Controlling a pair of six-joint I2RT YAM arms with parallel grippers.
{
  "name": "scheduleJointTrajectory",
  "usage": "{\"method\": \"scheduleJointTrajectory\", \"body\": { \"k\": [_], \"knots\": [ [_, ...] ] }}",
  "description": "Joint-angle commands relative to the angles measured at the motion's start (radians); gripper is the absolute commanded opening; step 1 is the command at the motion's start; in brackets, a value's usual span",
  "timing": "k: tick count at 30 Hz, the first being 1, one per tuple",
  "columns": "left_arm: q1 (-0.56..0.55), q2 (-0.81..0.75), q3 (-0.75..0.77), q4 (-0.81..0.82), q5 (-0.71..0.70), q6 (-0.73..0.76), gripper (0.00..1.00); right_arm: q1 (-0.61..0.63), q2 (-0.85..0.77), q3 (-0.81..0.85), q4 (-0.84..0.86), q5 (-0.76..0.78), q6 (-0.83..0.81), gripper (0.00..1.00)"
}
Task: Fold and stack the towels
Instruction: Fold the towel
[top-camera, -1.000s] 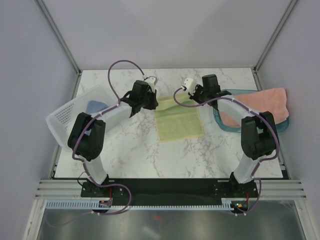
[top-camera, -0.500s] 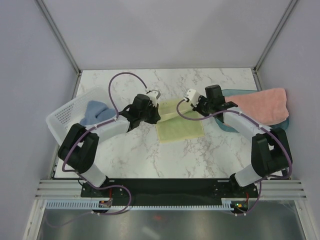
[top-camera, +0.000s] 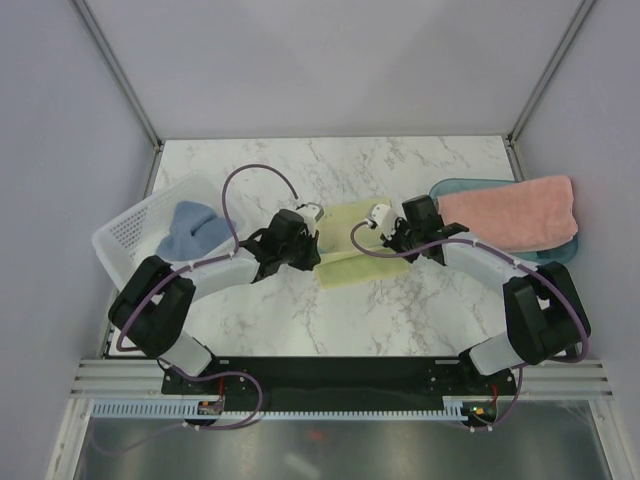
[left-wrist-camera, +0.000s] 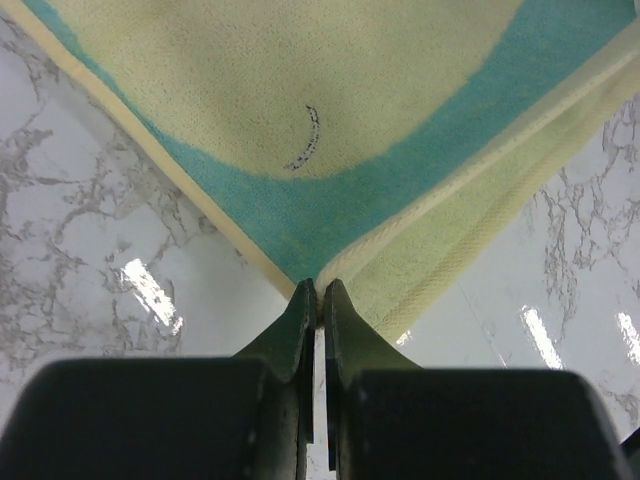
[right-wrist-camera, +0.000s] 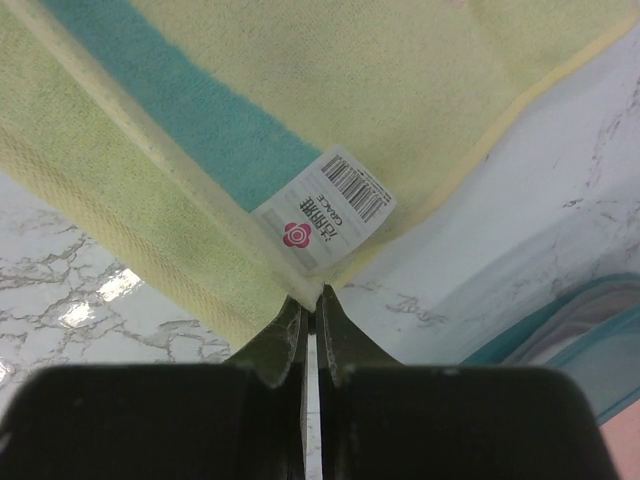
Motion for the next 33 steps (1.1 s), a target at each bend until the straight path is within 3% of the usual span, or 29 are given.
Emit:
{"method": "scheduleJointTrajectory", "body": {
  "k": [1, 11, 14, 19, 25, 28, 31, 33],
  "knots": [
    [-0.022, -0.029, -0.023, 0.038, -0.026, -0.031, 0.02, -0.003, -0.026, -0.027, 0.022, 0.063, 0.051, 0.06],
    [-0.051, -0.022, -0.048, 0.044, -0.035, -0.037, 0.02, 0.002, -0.035, -0.027, 0.003, 0.073, 0.063, 0.08],
    [-0.057, -0.021, -0.054, 0.043, -0.021, -0.042, 0.14, 0.010, -0.033, -0.030, -0.011, 0.086, 0.063, 0.21],
    [-0.066, -0.049, -0.071, 0.025, 0.010, -0.051, 0.31, 0.013, -0.062, -0.008, -0.055, 0.093, 0.090, 0.24],
    [-0.066, -0.162, -0.080, -0.041, -0.004, -0.089, 0.45, 0.011, -0.144, 0.102, -0.251, 0.015, 0.132, 0.34],
    [-0.066, -0.221, -0.076, -0.057, -0.023, -0.134, 0.53, 0.011, -0.164, 0.134, -0.236, -0.025, 0.198, 0.36],
    [-0.066, -0.183, -0.034, -0.081, -0.049, -0.165, 0.54, 0.011, -0.069, 0.183, -0.173, -0.005, 0.432, 0.36],
    [-0.065, -0.109, 0.010, -0.095, -0.029, -0.183, 0.51, 0.013, 0.021, 0.292, -0.208, 0.088, 0.657, 0.29]
  ]
}}
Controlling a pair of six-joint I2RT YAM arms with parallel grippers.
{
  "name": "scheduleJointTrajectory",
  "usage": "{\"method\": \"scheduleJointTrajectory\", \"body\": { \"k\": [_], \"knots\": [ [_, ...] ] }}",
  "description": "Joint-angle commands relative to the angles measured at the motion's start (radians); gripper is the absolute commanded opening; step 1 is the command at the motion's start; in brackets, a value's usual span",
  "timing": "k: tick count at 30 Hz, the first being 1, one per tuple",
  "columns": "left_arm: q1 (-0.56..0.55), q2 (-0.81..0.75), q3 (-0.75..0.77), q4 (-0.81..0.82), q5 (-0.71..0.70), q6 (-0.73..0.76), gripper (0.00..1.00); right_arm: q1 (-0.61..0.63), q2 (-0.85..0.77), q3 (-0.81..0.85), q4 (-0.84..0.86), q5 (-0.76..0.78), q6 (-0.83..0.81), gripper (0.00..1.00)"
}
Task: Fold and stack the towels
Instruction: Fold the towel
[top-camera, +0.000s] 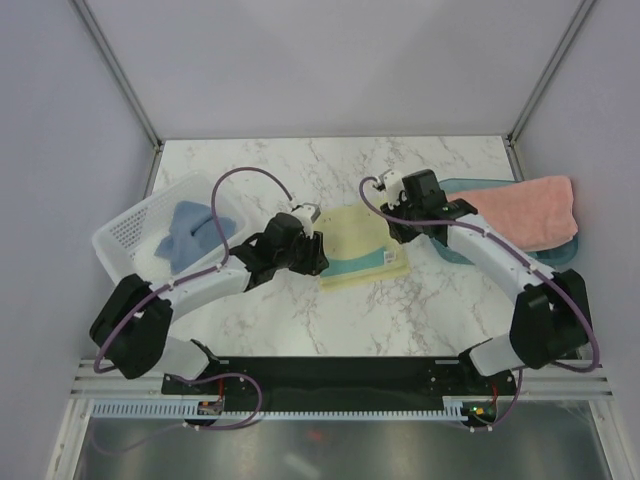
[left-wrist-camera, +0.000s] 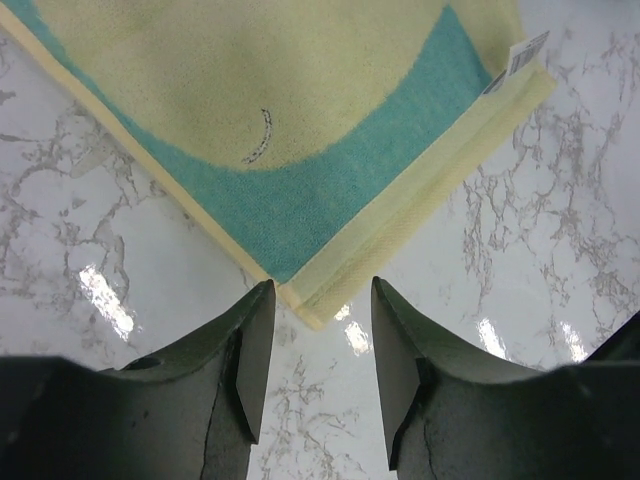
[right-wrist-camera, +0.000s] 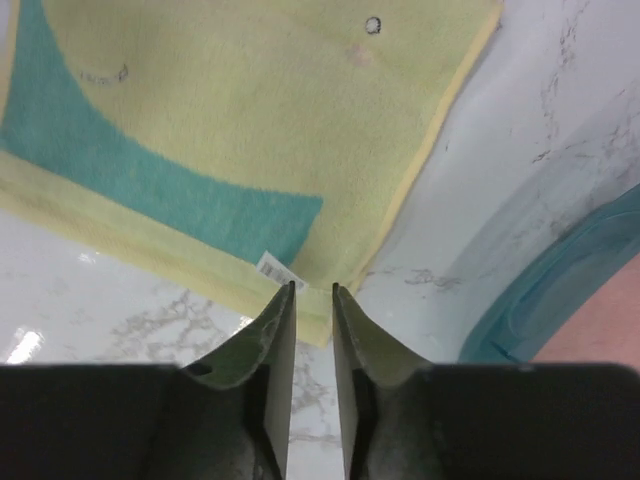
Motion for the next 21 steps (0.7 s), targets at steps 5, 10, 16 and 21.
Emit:
{"method": "scheduleJointTrajectory", "body": {
  "k": [5, 10, 16, 21],
  "knots": [
    [-0.034, 0.149, 0.065, -0.001, 0.021, -0.127, 0.48, 0.018, 0.314, 0.204, -0.124, 0.117, 0.507, 0.09],
    [-0.046, 0.148, 0.027, -0.040, -0.071, -0.228, 0.56, 0.023, 0.186, 0.052, 0.029, 0.253, 0.702, 0.15],
    [-0.082, 0.222, 0.042, -0.041, -0.083, -0.286, 0.57, 0.029, 0.057, -0.011, 0.052, 0.275, 0.728, 0.21],
    [-0.115, 0.273, 0.066, -0.071, -0.123, -0.294, 0.46, 0.029, -0.015, -0.022, 0.029, 0.294, 0.727, 0.23]
  ]
}}
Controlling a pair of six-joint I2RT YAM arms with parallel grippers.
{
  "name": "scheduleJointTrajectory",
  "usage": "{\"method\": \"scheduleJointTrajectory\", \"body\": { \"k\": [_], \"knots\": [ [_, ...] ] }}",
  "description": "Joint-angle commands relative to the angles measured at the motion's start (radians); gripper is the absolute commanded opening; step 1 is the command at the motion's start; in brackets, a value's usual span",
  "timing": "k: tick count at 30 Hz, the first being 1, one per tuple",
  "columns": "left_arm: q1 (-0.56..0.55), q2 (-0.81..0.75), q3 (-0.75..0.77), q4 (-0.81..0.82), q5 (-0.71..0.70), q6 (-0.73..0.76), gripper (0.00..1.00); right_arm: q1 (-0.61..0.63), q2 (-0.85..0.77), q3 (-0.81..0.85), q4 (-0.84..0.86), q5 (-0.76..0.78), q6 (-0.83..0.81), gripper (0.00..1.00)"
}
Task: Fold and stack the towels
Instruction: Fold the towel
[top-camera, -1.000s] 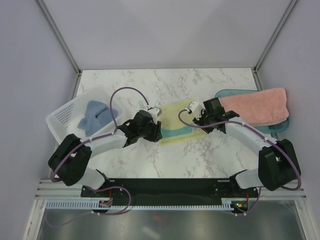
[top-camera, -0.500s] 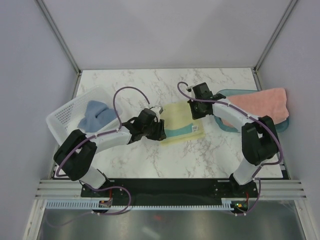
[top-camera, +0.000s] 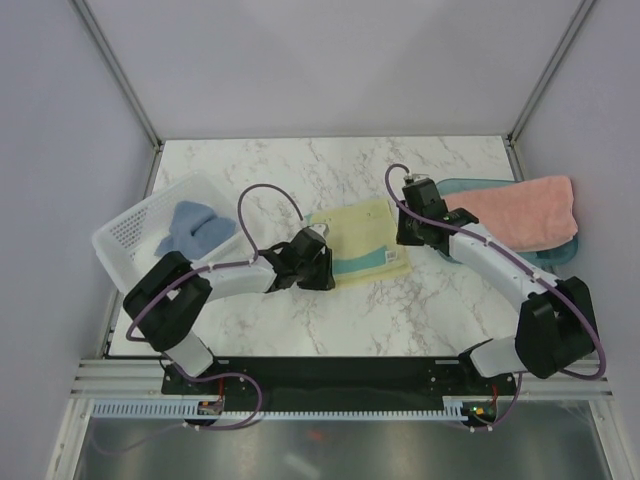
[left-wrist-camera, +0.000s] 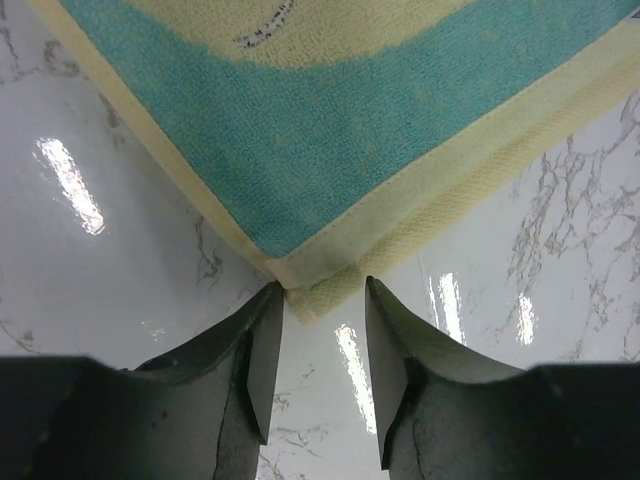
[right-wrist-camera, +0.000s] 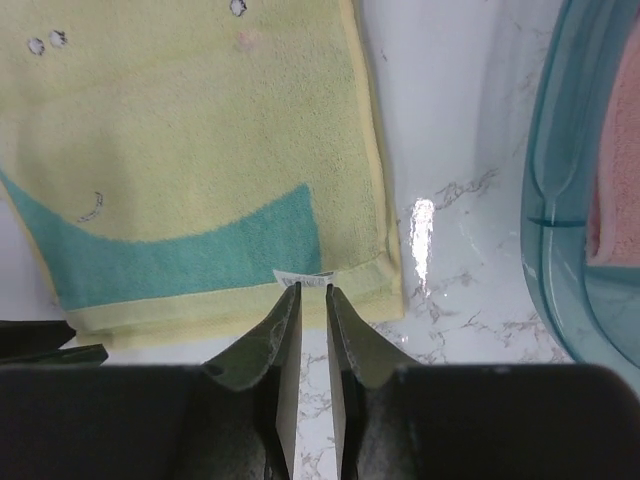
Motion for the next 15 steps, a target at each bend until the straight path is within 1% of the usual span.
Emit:
{"method": "scheduleJointTrajectory", "body": {
  "k": [1, 3, 4, 8, 11, 12, 13, 15],
  "knots": [
    [-0.028, 0.045, 0.029, -0.050, -0.083, -0.052, 0.45, 0.004, -0.071, -0.008, 0.005, 0.042, 0.031, 0.23],
    [-0.030, 0.060, 0.041, -0.093, -0.117, -0.061, 0.42, 0.004, -0.083, -0.003, -0.010, 0.038, 0.027, 0.24],
    [-0.033, 0.059, 0.035, -0.128, -0.160, -0.066, 0.42, 0.006, -0.097, -0.003, -0.020, 0.034, 0.025, 0.24],
    [-0.033, 0.019, 0.008, -0.195, -0.228, -0.089, 0.41, 0.003, -0.123, -0.037, -0.043, 0.008, 0.040, 0.24],
    [-0.031, -0.024, -0.009, -0.266, -0.288, -0.099, 0.41, 0.004, -0.151, -0.087, -0.050, -0.030, 0.111, 0.24],
    [-0.030, -0.033, -0.014, -0.282, -0.306, -0.109, 0.41, 0.006, -0.154, -0.101, -0.050, -0.064, 0.131, 0.24],
    [-0.025, -0.052, -0.023, -0.293, -0.338, -0.112, 0.41, 0.007, -0.160, -0.114, -0.052, -0.079, 0.176, 0.24],
    [-0.014, -0.064, -0.029, -0.325, -0.358, -0.118, 0.41, 0.032, -0.167, -0.158, -0.028, -0.084, 0.221, 0.24]
  ]
}}
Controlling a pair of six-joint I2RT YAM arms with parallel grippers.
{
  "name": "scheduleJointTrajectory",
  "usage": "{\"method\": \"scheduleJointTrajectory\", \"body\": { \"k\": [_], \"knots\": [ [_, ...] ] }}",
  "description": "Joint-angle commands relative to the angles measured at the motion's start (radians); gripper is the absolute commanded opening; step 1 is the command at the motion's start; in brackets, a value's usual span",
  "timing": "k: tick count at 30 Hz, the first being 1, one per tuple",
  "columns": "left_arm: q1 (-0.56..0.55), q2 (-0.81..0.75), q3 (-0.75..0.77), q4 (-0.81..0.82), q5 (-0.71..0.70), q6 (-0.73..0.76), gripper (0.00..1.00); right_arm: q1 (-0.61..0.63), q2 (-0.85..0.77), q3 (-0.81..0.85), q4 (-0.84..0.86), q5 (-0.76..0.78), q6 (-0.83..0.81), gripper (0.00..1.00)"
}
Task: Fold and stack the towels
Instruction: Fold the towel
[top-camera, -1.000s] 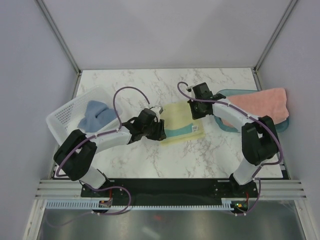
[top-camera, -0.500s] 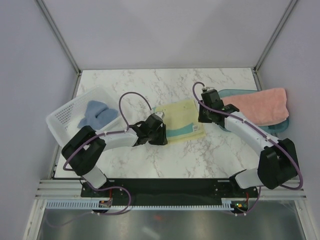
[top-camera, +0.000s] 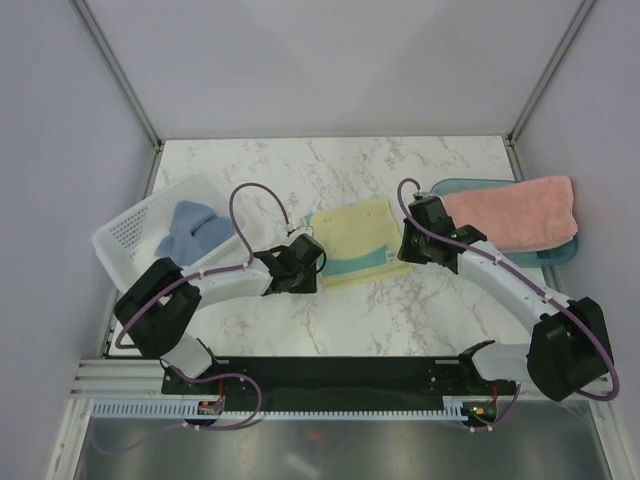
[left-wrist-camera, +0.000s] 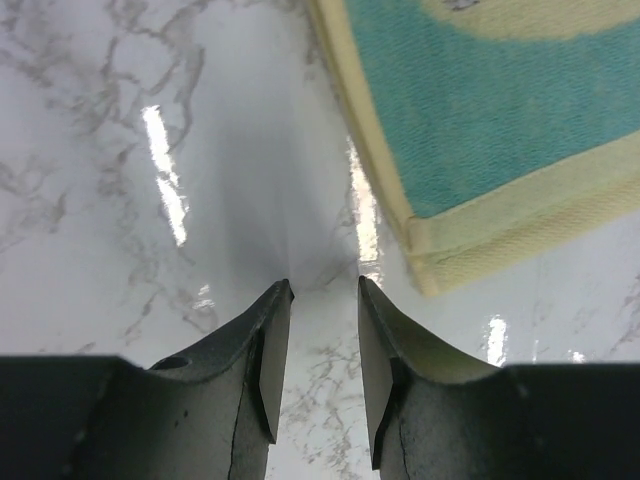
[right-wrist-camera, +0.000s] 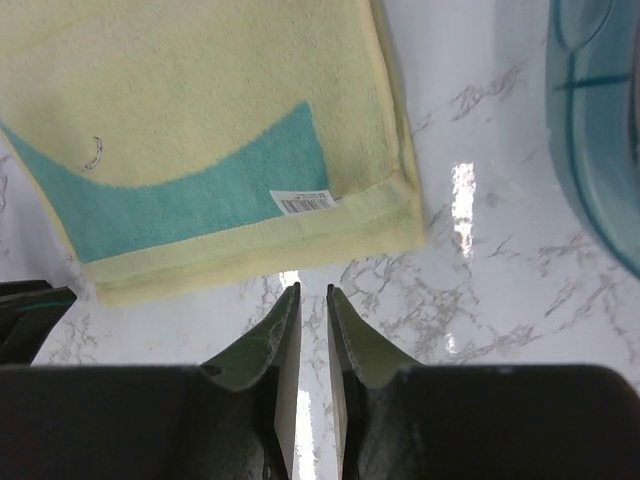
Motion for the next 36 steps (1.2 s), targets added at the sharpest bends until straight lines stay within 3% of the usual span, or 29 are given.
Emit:
{"method": "scheduleJointTrajectory", "body": {
  "k": [1, 3, 7, 9, 12, 13, 14, 18, 23, 29, 36],
  "knots": [
    [0.034, -0.034, -0.040, -0.155, -0.124, -0.045, 0.41, 0.038, -0.041, -0.076, 0.027, -0.037, 0.138, 0.23],
    [0.043, -0.054, -0.036, -0.134, -0.102, -0.039, 0.41, 0.058, -0.041, -0.100, 0.075, -0.025, 0.154, 0.22],
    [0.031, -0.180, -0.117, 0.108, 0.135, -0.003, 0.41, 0.058, 0.015, -0.100, 0.103, 0.038, 0.128, 0.13],
    [0.022, -0.211, -0.123, 0.176, 0.186, -0.003, 0.40, 0.058, 0.031, -0.074, 0.098, 0.059, 0.100, 0.10],
    [-0.003, -0.188, -0.100, 0.256, 0.226, 0.033, 0.20, 0.058, 0.013, -0.061, 0.097, 0.075, 0.083, 0.08],
    [-0.005, -0.171, -0.079, 0.289, 0.252, 0.041, 0.19, 0.058, -0.013, -0.063, 0.094, 0.084, 0.082, 0.08],
    [-0.005, -0.151, -0.062, 0.289, 0.257, 0.050, 0.12, 0.058, -0.026, -0.067, 0.095, 0.093, 0.080, 0.08],
    [-0.009, -0.042, -0.005, 0.294, 0.272, 0.057, 0.04, 0.059, -0.083, -0.072, 0.092, 0.110, 0.068, 0.08],
    [-0.015, 0.038, 0.013, 0.305, 0.251, 0.060, 0.02, 0.058, -0.127, -0.061, 0.084, 0.118, 0.051, 0.08],
    [-0.015, 0.087, 0.029, 0.227, 0.131, 0.061, 0.02, 0.058, -0.144, -0.054, 0.081, 0.124, 0.030, 0.08],
    [-0.015, 0.030, -0.037, 0.110, 0.088, 0.031, 0.02, 0.058, -0.146, -0.048, 0.054, 0.115, 0.026, 0.10]
  ]
}}
